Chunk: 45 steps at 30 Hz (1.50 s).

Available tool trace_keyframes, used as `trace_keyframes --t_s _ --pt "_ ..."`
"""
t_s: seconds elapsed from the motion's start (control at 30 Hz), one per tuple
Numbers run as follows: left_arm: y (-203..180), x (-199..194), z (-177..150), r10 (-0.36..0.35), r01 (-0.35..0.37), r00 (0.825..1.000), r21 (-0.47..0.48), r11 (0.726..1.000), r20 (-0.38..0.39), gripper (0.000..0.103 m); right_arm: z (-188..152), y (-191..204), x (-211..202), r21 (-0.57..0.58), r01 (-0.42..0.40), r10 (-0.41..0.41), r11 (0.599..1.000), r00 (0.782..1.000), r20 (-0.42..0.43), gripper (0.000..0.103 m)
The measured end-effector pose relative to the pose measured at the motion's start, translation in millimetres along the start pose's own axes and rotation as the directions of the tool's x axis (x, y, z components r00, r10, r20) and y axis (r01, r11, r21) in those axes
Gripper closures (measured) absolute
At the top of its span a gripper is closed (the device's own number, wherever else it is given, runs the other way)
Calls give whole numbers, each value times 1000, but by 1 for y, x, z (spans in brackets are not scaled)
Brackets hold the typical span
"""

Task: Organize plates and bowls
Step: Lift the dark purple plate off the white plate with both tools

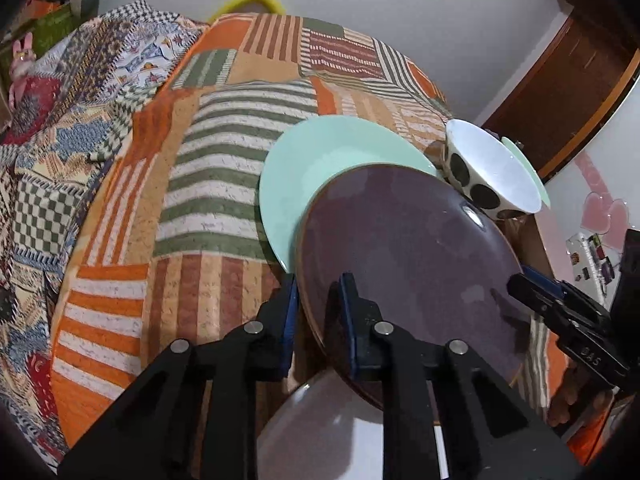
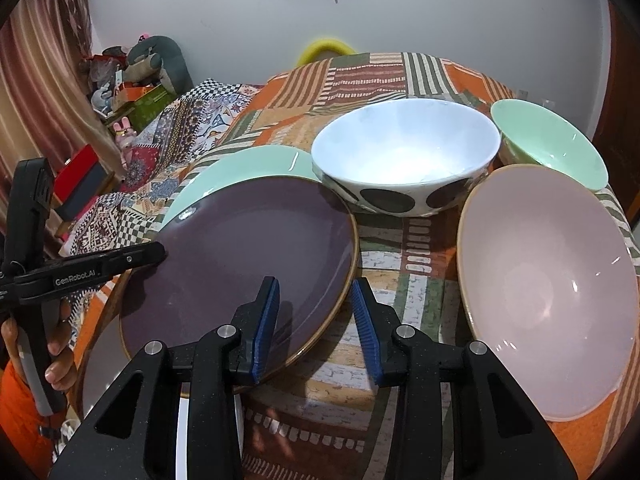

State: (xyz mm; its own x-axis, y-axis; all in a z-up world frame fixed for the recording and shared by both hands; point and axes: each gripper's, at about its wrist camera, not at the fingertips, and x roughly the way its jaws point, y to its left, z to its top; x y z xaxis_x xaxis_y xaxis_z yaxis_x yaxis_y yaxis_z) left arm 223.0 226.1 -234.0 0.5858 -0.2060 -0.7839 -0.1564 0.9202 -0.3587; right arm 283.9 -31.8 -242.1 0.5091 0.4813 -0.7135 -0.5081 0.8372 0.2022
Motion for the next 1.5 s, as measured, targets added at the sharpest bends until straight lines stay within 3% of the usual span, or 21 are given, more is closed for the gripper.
trace_keyframes --t_s 0.37,0.97,1.5 --pt "0 -20 -19 53 -54 998 25 998 23 83 -5 10 4 -27 -49 48 998 998 -28 68" --pt "9 -16 -12 32 -32 999 13 999 11 83 6 8 28 9 -86 86 996 994 -67 69" --pt "-1 -30 -29 71 -71 997 -8 997 10 82 -5 9 7 31 -104 106 994 993 -51 71"
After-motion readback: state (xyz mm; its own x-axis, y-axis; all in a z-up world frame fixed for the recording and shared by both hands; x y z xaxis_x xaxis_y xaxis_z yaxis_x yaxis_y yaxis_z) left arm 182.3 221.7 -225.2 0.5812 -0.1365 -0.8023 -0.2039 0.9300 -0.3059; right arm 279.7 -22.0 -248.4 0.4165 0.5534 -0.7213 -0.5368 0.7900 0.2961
